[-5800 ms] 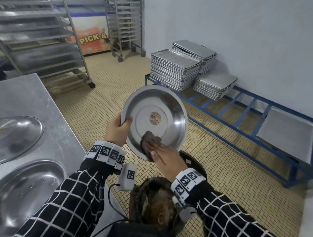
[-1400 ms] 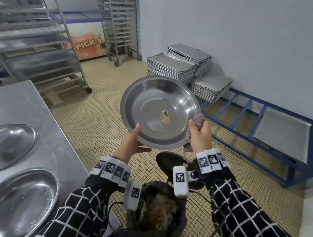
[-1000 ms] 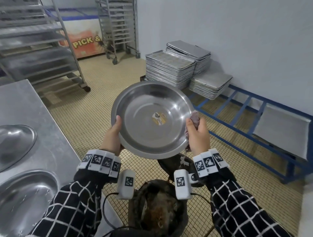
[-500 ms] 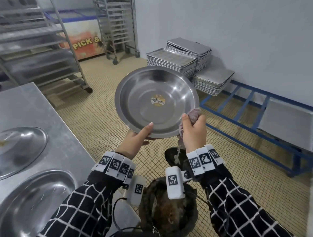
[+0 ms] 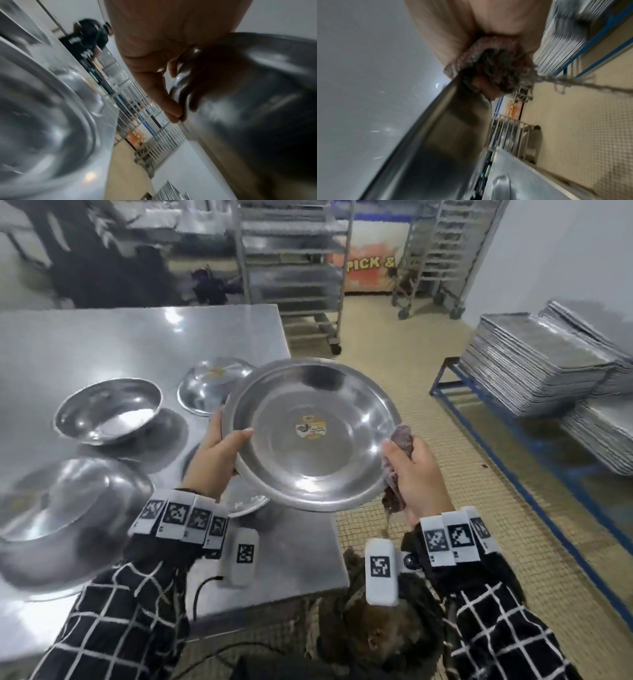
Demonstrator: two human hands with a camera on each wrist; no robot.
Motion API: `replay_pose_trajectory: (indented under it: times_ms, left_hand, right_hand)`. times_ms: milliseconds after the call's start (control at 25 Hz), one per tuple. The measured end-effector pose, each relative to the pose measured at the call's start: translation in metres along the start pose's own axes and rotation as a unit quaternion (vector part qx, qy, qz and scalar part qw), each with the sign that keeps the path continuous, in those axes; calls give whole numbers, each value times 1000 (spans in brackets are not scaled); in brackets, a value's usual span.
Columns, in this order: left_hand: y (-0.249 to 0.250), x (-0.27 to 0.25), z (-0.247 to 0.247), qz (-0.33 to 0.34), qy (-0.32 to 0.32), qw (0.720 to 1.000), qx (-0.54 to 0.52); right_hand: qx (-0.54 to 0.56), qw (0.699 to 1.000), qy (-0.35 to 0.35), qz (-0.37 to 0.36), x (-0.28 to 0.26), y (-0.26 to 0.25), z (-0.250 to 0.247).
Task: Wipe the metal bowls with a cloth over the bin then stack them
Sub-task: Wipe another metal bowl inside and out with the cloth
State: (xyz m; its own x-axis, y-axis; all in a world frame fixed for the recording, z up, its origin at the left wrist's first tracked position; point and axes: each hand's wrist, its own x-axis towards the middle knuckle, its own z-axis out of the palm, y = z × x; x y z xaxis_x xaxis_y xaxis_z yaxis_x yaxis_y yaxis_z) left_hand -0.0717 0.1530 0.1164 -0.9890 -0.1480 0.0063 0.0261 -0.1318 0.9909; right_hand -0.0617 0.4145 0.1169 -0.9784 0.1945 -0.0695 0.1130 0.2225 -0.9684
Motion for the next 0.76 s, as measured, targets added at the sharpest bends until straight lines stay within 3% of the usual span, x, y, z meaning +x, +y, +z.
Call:
replay_pose_trajectory:
  times_ms: [160, 280, 480, 600, 760]
  left_hand:
    - [13, -48, -90, 11, 170, 985, 15]
    - [21, -79, -156, 9, 253, 965, 73]
    - [36, -99, -266, -26, 314, 944, 98]
    - [41, -90, -337, -35, 348, 930, 115]
    - [51, -62, -422, -51, 314, 937, 147]
  right_hand:
    - [39, 990, -135, -14, -10, -18, 93]
    - [-16, 978, -205, -45, -20, -27, 165]
    - [-81, 949, -293, -79, -41, -55, 279]
    - [-112, 939, -312, -96, -44, -78, 351]
    - [-190, 919, -325, -114, -34, -105, 437]
